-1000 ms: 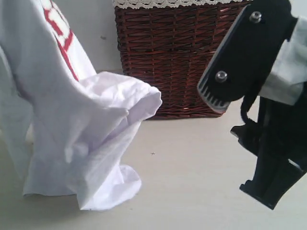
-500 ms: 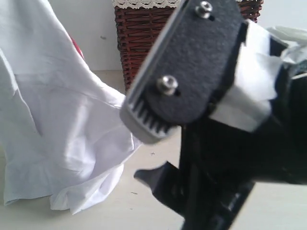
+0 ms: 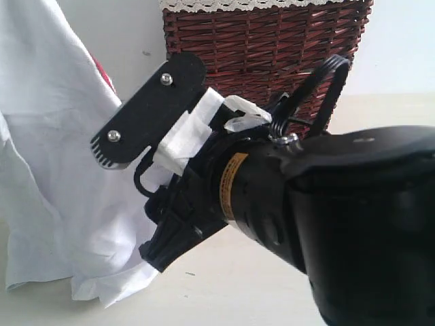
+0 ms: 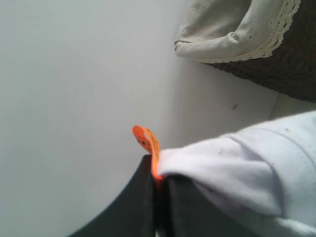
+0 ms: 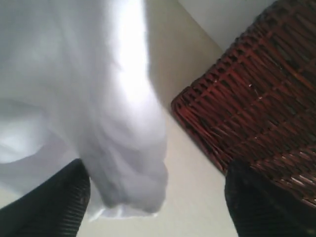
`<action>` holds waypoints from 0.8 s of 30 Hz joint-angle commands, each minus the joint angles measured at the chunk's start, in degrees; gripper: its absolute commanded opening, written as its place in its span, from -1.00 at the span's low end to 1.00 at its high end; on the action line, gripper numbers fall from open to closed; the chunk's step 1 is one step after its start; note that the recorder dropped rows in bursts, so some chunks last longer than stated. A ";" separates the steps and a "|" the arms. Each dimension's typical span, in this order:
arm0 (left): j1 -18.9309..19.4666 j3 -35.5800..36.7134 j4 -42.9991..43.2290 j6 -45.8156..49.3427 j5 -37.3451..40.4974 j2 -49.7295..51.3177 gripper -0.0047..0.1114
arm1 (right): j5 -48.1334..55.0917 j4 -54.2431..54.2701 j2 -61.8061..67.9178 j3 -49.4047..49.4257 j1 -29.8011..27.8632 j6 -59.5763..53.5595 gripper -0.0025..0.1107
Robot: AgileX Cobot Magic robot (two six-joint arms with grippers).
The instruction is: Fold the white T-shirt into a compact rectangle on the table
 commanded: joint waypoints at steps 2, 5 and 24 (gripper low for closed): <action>-0.24 -0.53 -0.16 2.63 -0.17 -3.19 -0.92 | -8.98 -3.31 2.03 -0.09 -4.22 3.02 0.31; -0.24 -0.53 -0.16 3.81 -0.04 -4.65 -0.92 | -14.77 -3.31 2.06 -0.09 -4.96 1.91 0.08; -0.24 -0.17 2.01 9.78 5.37 -6.01 -0.92 | -12.17 -3.06 -17.23 -4.50 -4.96 -16.97 -0.96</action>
